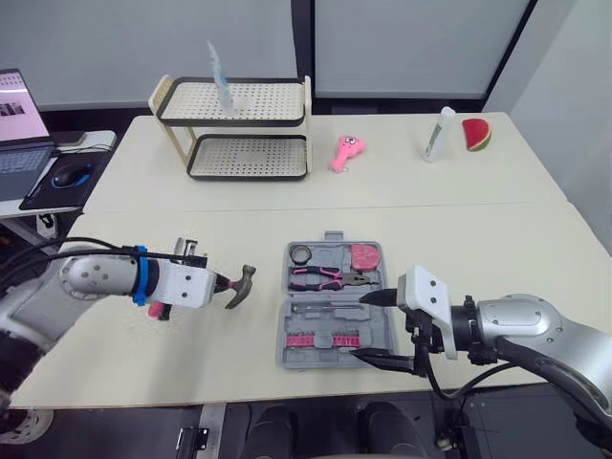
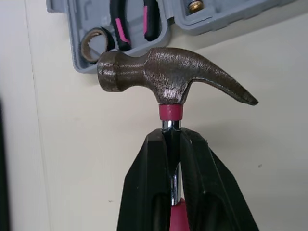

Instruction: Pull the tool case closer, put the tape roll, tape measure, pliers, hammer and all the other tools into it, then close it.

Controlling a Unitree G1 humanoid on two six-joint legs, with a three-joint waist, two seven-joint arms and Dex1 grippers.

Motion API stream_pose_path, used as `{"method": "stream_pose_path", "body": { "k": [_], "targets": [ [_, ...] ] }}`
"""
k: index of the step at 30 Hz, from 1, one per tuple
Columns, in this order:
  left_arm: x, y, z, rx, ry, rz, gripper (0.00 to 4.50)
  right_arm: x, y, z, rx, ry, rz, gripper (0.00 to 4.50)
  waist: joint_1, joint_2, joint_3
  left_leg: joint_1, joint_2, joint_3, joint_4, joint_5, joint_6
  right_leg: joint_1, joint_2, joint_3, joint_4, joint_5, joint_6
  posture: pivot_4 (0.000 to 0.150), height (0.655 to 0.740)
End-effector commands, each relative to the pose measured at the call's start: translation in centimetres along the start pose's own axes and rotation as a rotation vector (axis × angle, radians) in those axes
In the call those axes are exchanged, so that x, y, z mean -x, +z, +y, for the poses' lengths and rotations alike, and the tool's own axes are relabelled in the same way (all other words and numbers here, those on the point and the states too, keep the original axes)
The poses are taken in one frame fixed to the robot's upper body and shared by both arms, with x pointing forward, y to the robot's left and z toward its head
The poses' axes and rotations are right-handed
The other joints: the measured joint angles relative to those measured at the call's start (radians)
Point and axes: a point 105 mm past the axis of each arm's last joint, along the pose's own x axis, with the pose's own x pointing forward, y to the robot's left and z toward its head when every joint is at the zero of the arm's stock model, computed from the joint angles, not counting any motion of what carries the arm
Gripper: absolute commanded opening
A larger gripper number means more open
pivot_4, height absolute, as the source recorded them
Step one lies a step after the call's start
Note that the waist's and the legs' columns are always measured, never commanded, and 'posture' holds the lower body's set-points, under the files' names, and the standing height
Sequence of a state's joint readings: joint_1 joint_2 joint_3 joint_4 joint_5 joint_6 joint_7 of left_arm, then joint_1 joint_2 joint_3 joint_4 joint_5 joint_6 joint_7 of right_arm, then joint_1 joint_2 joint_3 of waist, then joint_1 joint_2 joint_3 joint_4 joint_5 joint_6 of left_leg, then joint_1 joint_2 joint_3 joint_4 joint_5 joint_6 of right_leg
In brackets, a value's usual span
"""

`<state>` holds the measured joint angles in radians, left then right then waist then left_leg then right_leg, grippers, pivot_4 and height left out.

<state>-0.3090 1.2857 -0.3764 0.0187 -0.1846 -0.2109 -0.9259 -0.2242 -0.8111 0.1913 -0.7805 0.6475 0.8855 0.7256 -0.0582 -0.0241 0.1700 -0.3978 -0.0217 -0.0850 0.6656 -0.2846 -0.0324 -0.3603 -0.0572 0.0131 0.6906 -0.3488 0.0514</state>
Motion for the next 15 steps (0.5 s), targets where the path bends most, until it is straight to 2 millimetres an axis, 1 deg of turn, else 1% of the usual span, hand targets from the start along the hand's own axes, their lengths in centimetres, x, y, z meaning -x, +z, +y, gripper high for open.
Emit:
{"method": "stream_pose_path", "body": {
  "k": [1,3,8,10,15],
  "targets": [
    [1.0,0.7,0.2,0.295,0.073,0.028,0.02,-0.2,0.8,0.2,0.043,0.001,-0.022,4.5,0.001,0.0,0.0,0.0,0.0,0.0,0.0,0.0,0.001,0.0,0.0,0.0,0.001,0.0,0.0,0.15,0.7356],
    [0.8,0.7,-0.6,0.475,0.086,0.039,0.02,-0.3,0.8,0.0,0.043,-0.004,-0.022,4.5,0.001,0.0,0.0,0.0,0.0,0.0,0.0,-0.001,0.001,-0.001,0.0,0.001,0.002,0.0,0.0,0.15,0.7356],
    [0.4,0.1,-1.9,0.793,0.156,0.078,0.02,-0.6,0.8,0.0,0.044,-0.008,-0.021,4.5,0.009,0.0,0.0,0.0,0.0,0.001,0.001,-0.001,0.001,-0.002,0.0,0.002,0.005,0.0,0.0,0.15,0.7356],
    [-0.1,-0.3,-1.8,0.888,0.235,0.091,0.02,-0.6,0.8,-0.1,0.048,-0.01,-0.017,4.5,0.012,0.0,0.0,0.0,-0.001,0.002,0.001,-0.001,0.001,-0.002,0.0,0.003,0.005,0.0,0.0,0.15,0.7356],
    [-1.6,-0.6,-0.6,1.002,0.426,0.112,0.02,-0.9,0.6,-0.4,0.064,-0.027,-0.001,4.5,0.026,-0.001,0.0,0.0,0.0,0.002,0.003,-0.001,0.001,-0.003,0.0,0.003,0.006,0.0,0.0,0.15,0.7356]
  ]
}}
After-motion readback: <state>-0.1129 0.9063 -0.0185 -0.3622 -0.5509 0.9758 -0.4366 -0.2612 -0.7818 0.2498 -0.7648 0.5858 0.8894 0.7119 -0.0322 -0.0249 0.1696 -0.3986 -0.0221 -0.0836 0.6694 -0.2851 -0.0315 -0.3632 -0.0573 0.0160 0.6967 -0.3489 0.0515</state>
